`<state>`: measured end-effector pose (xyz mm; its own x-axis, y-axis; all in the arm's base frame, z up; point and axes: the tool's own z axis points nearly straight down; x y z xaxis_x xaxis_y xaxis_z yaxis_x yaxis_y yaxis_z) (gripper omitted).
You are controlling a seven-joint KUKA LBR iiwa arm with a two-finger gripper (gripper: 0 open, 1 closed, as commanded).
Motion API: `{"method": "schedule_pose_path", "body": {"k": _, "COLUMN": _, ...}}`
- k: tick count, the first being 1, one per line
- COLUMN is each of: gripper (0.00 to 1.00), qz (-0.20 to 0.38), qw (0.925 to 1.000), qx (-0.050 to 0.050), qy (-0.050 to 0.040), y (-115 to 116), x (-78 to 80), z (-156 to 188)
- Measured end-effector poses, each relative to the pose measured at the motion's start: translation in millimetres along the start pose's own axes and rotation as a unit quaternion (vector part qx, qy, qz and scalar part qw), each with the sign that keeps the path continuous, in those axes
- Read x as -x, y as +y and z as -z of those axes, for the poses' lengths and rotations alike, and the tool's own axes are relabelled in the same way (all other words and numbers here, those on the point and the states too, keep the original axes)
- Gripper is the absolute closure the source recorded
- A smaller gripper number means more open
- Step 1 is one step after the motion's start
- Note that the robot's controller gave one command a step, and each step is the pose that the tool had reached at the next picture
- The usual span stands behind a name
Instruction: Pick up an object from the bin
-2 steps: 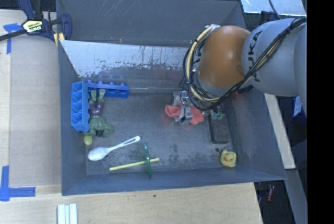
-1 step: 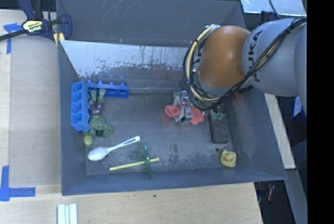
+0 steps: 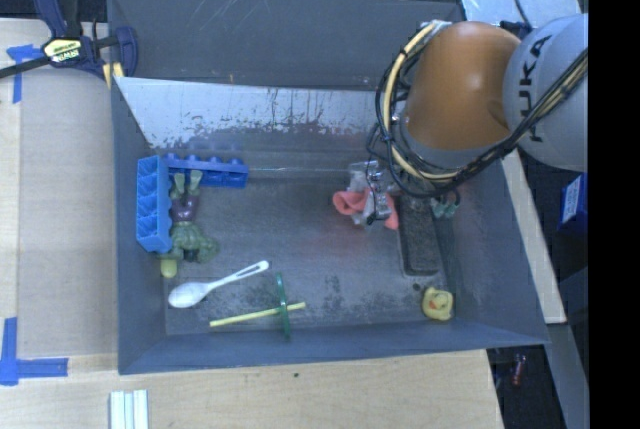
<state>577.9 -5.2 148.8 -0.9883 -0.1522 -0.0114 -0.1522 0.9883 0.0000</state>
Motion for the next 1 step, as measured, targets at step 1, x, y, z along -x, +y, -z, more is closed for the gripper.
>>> {"method": "schedule_pose_path", "body": {"k": 1, "gripper": 1.0, "qz": 0.002, "qw": 1.0, "qx": 0.0, "qy": 0.0014, "y": -23.8, "x": 19.1, "z": 84.6}}
